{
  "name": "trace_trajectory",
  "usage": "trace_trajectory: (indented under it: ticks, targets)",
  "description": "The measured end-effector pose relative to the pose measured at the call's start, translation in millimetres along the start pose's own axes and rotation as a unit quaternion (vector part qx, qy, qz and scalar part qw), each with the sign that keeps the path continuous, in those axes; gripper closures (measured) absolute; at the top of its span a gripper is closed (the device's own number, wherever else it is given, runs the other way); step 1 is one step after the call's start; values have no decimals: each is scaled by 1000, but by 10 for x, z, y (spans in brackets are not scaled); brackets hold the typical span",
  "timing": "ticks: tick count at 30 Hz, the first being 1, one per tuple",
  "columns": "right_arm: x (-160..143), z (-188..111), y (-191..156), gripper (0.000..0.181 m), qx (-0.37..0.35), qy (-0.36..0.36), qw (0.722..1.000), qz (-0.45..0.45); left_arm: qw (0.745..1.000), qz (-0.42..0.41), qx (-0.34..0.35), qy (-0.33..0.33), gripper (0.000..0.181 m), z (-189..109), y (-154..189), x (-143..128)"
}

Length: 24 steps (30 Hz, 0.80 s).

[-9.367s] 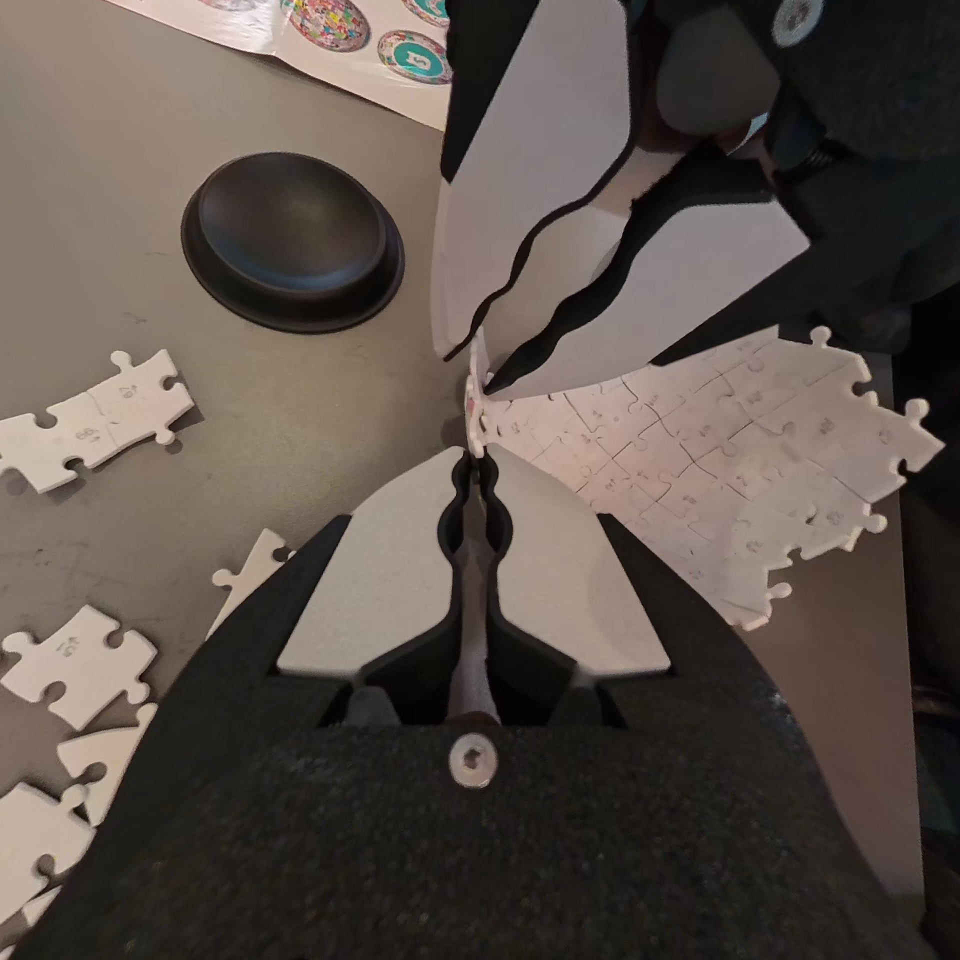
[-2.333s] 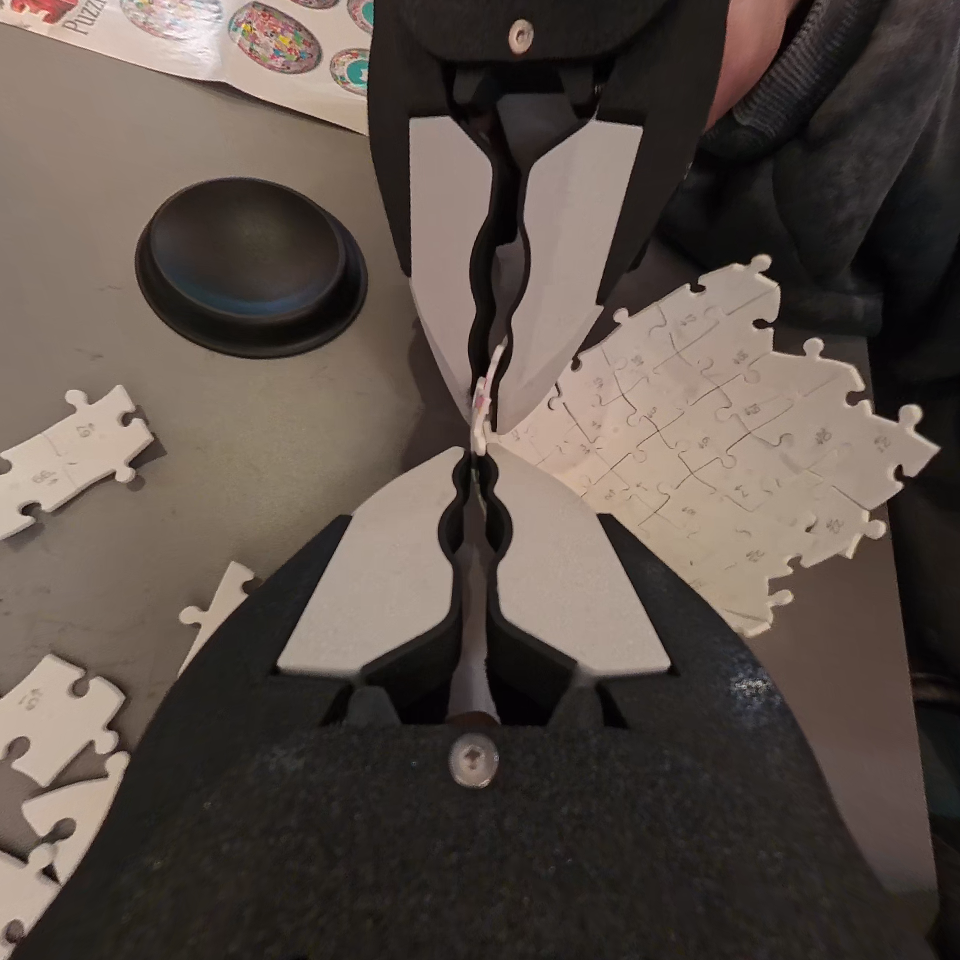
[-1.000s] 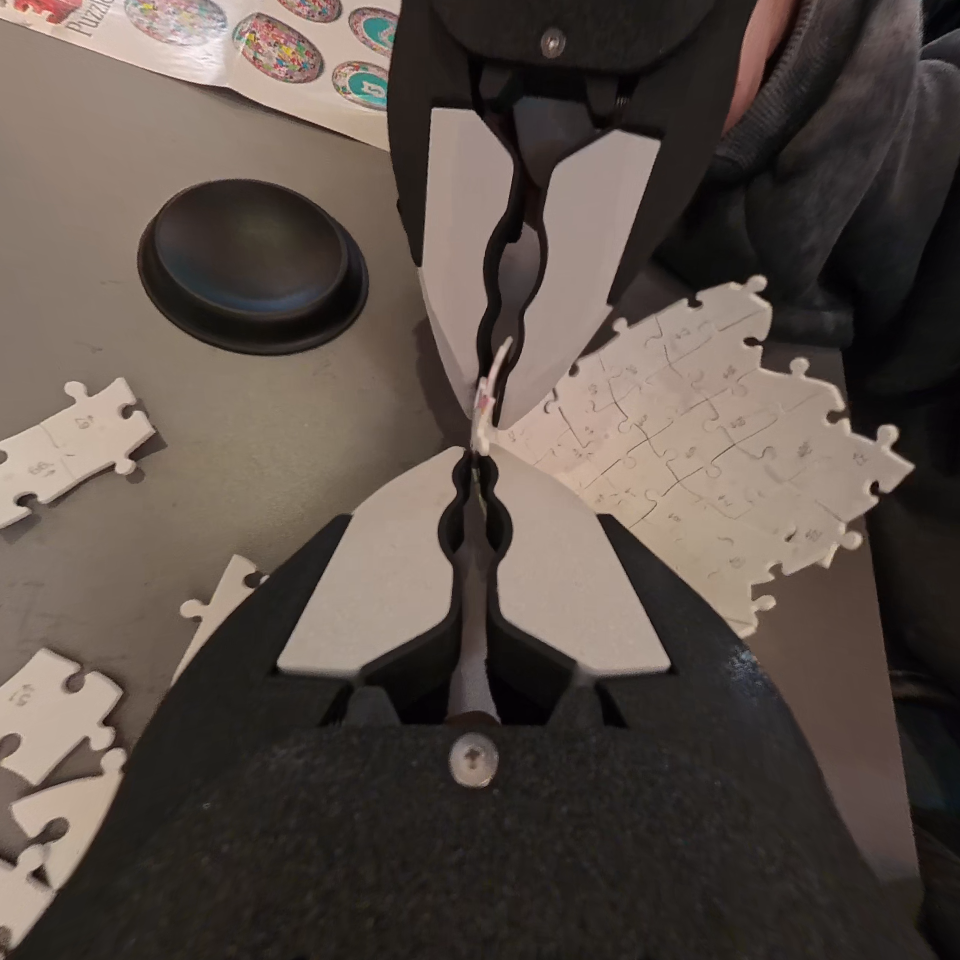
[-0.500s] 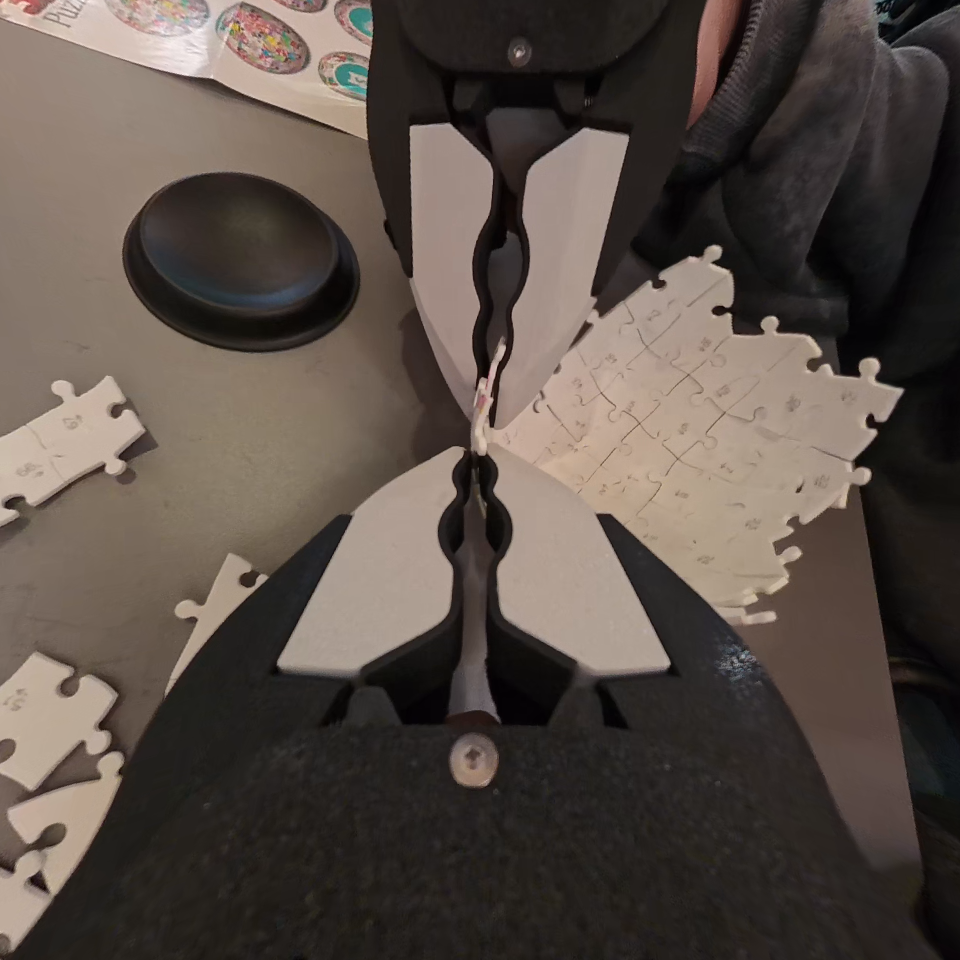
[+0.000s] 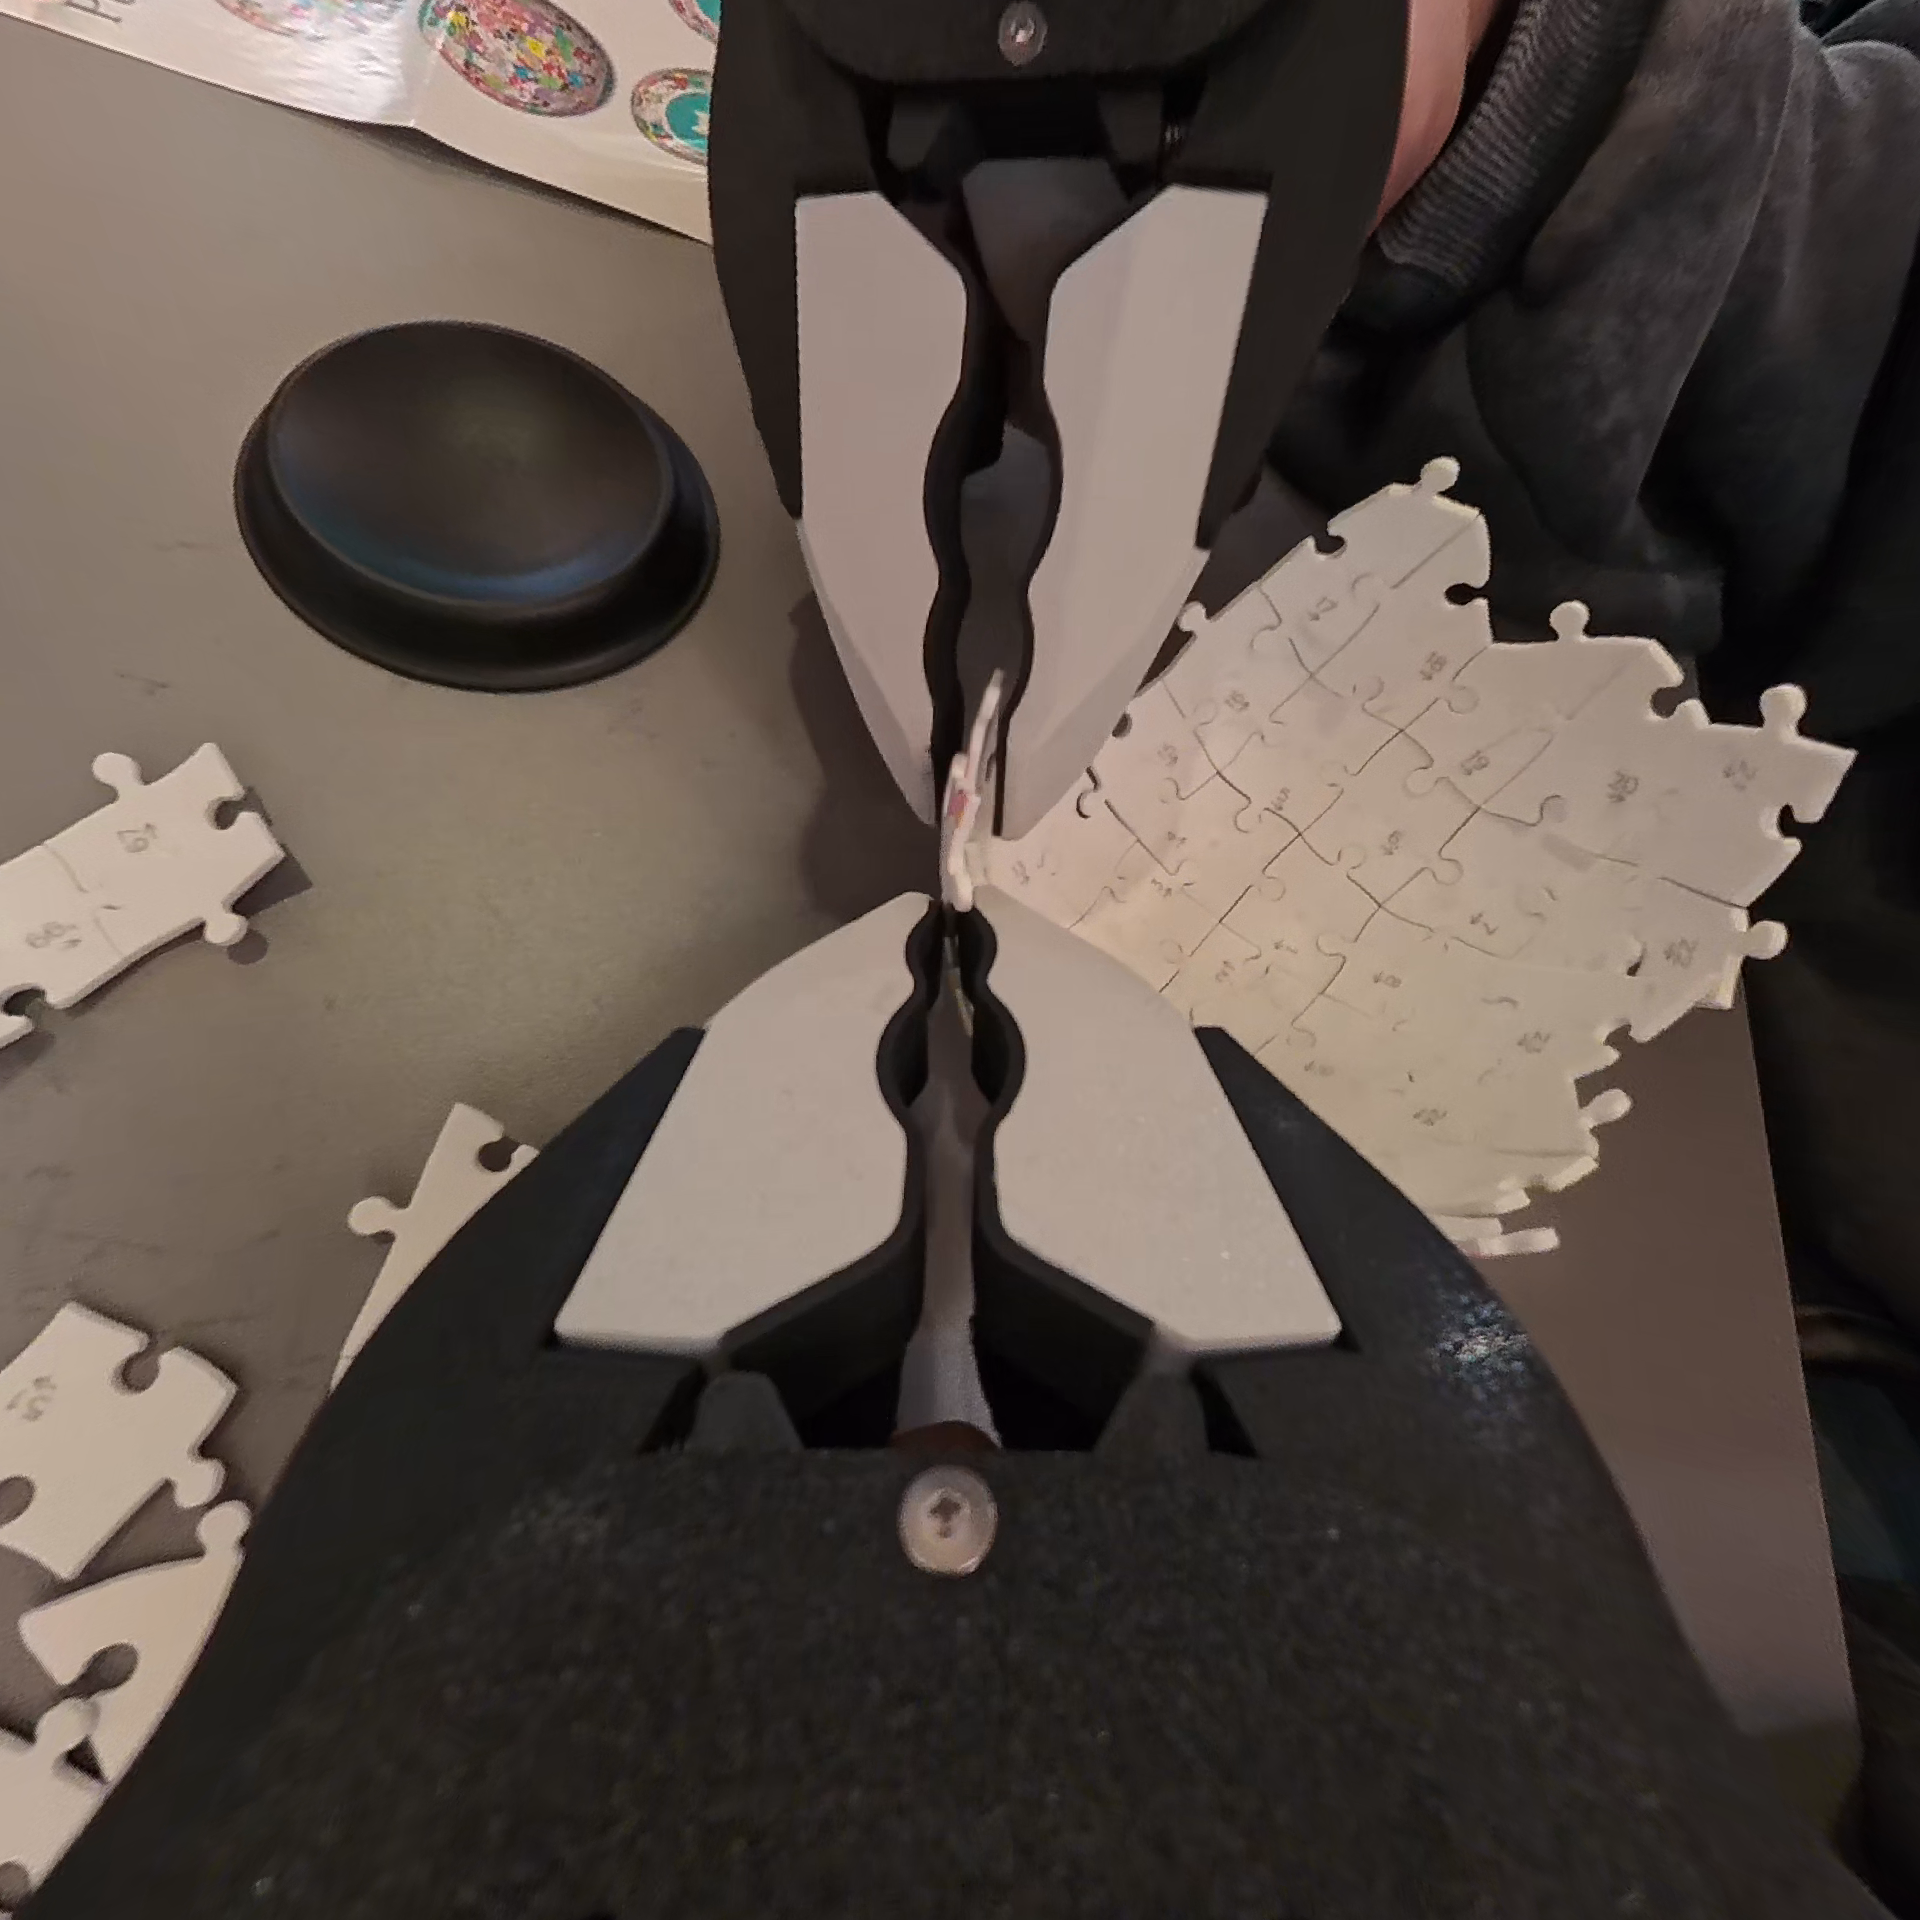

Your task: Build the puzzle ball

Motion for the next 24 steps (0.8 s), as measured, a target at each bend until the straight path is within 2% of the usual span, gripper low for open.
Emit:
trace_trajectory:
  ticks: [10, 16, 22, 24]
  targets:
    - [6, 31, 15, 179, -24, -9, 999, -24, 1000, -4, 4, 2, 180, 2, -17, 0]
    - [-10, 46, 16, 178, -16, -14, 1000, -13, 1000, -20, -5, -1, 179, 19, -23, -19]
    - [-2, 63, 29, 178, -38, -14, 999, -27, 1000, -18, 3, -7, 180, 17, -37, -30]
    - [-17, 75, 24, 173, -34, -18, 999, -27, 1000, -18, 4, -6, 180, 17, -38, -26]
Point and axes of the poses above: each gripper's, where its closed fingertips meet, z out along the fingers, x out of its top, y = z × x across the jaws, the point moved 3 cm from there along -z, back along the fingers, and after that the axes turned 1 degree about -x, right-handed, at the moved point
